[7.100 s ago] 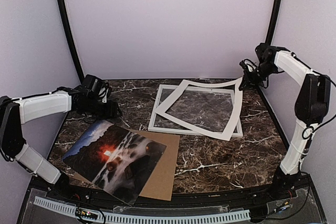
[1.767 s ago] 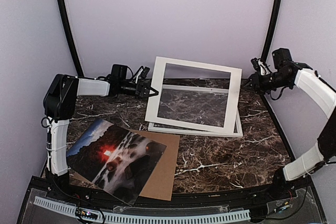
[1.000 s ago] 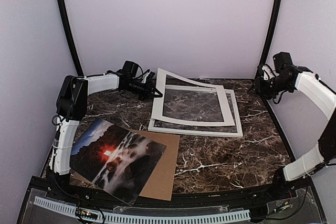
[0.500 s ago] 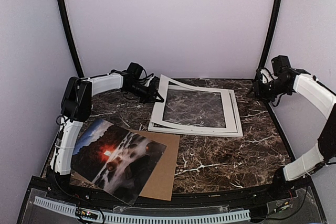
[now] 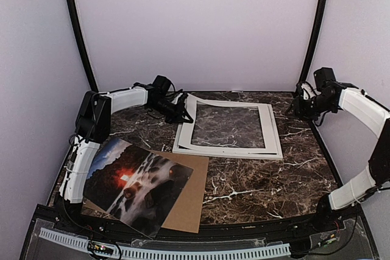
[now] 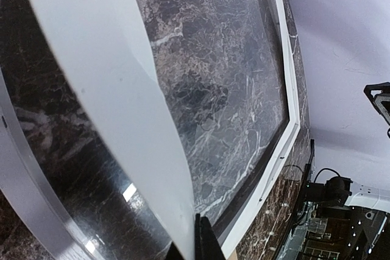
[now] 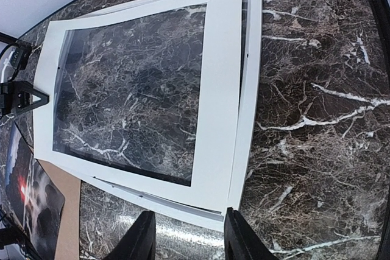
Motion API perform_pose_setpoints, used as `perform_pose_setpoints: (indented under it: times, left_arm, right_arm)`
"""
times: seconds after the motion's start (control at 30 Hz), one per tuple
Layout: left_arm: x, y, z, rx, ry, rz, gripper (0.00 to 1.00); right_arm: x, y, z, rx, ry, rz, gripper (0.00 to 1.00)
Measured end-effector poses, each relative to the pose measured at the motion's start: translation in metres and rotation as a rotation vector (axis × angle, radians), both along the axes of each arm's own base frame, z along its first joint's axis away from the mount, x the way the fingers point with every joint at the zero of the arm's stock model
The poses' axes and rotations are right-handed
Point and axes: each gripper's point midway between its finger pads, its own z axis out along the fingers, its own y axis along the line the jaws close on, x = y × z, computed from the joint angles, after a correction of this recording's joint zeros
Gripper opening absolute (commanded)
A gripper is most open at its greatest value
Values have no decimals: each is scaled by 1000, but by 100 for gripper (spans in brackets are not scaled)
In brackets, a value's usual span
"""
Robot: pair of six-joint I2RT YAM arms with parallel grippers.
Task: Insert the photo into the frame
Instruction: Place the mat board on the glass panel.
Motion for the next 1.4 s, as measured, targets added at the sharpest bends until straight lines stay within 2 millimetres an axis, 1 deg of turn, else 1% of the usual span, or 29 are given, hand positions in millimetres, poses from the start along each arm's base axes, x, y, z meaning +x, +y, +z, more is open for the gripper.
perform_pose_setpoints:
  times: [0.2,0.43,0.6,0.7,0.8,0.87,1.13,1.4]
  left_arm:
    - [2,1,-1,11,-5,4,0]
    - [1,-1,2,11,-7,-2,11]
    - [0,-3,3,10,-7,-5,13]
    - [-1,-4,3,11,-3,-4,12]
    - [-1,-5,3,13,2,0,3]
    - [-2,-4,3,15,7,4,0]
    - [-3,-6,5,4,20,4,0]
    - [-4,-10,14,-10,19,-14,0]
  right_arm:
    - [-1,0,-4,0,5,0,39]
    - [0,0,-8,0,9,0,39]
    - [0,0,-12,1,15,1,39]
    - [1,1,-13,3,16,1,39]
    - [0,1,-14,3,18,2,39]
    - [-1,1,-17,3,24,3,39]
    - [-3,1,-22,4,37,3,39]
    - [-1,2,-24,12,36,8,38]
